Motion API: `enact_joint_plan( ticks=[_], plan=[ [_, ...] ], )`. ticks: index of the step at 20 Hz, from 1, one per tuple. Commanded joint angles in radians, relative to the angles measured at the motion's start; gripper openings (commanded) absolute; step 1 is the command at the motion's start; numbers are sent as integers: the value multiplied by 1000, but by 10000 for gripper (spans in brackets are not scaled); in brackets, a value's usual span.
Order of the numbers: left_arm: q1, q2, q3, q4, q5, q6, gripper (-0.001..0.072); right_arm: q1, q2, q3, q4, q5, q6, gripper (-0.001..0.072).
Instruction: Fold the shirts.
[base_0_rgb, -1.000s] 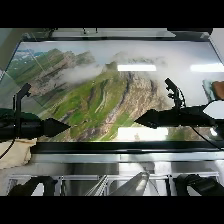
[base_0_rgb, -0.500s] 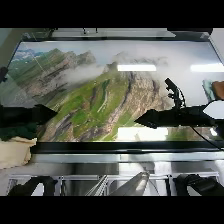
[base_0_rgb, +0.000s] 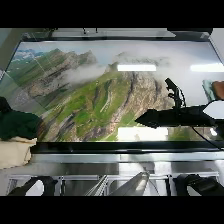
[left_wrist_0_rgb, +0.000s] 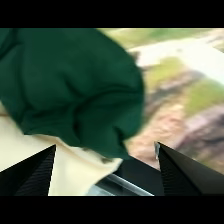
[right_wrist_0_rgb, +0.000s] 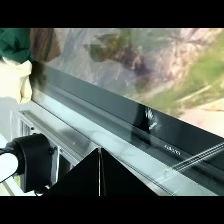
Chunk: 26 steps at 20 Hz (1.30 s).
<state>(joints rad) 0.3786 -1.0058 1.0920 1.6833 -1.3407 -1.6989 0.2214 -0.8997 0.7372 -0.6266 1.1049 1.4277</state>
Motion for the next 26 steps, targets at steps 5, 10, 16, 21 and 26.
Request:
enact_joint_plan(
  ticks=[5, 10, 16, 21, 26],
  plan=[
    [235, -316, 12, -70, 146, 72, 703, 1, 1, 0, 3, -5, 0, 14],
    [237, -468, 82, -53, 97, 78, 703, 1, 1, 0, 3, -6, 0, 13],
    [203, -591, 140, -62, 134, 108, 588, 1, 1, 0, 3, -6, 0, 14],
    [82, -613, 288, -141, -5, 213, 13, 1, 1, 0, 3, -6, 0, 14],
    [-117, -448, 514, -589, -98, 271, 13, 0, 1, 0, 3, -5, 0, 14]
  ],
)
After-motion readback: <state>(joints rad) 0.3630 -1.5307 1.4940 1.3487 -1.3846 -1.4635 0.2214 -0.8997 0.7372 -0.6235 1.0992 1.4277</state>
